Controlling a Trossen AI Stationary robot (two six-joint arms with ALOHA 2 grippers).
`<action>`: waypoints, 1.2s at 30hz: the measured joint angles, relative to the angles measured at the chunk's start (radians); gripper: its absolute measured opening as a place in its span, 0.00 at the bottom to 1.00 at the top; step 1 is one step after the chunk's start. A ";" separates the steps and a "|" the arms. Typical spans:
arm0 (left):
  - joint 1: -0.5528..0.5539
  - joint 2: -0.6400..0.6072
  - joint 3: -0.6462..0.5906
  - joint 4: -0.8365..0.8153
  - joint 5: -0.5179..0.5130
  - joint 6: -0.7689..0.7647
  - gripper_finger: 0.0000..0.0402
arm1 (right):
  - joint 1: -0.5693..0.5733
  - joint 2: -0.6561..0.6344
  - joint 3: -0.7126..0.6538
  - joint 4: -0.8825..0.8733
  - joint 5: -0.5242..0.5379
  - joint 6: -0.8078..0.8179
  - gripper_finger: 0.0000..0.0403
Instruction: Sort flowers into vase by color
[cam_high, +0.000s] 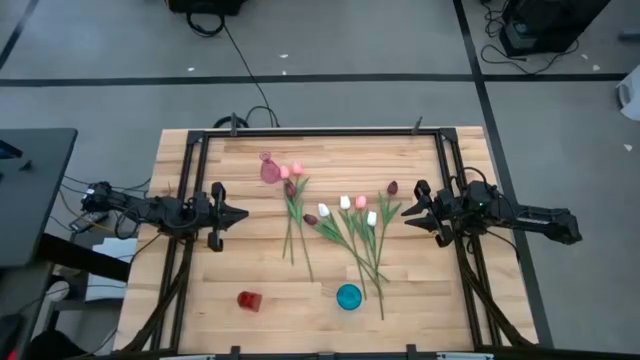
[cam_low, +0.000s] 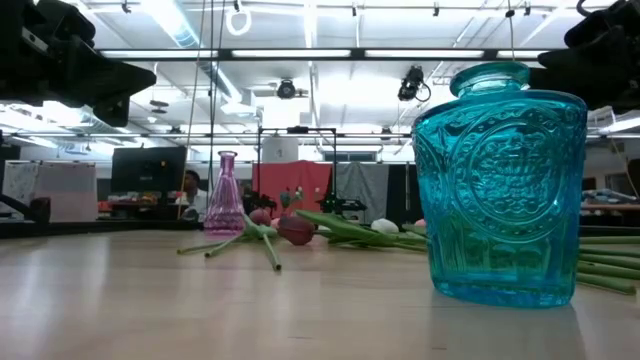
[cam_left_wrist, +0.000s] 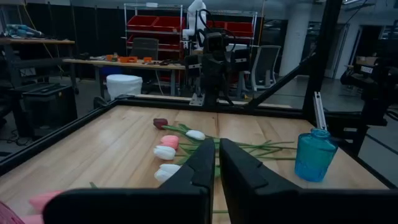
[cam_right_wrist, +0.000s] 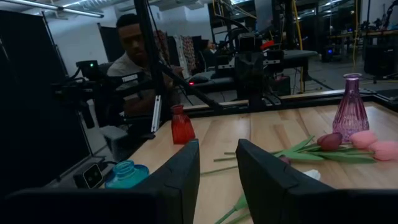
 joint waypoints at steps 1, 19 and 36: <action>0.000 0.000 0.000 0.000 0.000 0.000 0.07 | 0.000 0.000 0.000 0.000 0.000 0.000 0.30; 0.000 0.000 0.000 0.000 0.000 0.000 0.07 | 0.000 0.000 0.000 0.000 0.000 0.000 0.30; 0.000 0.000 0.000 0.095 -0.001 -0.118 0.07 | 0.000 0.000 0.000 0.000 0.000 0.000 0.30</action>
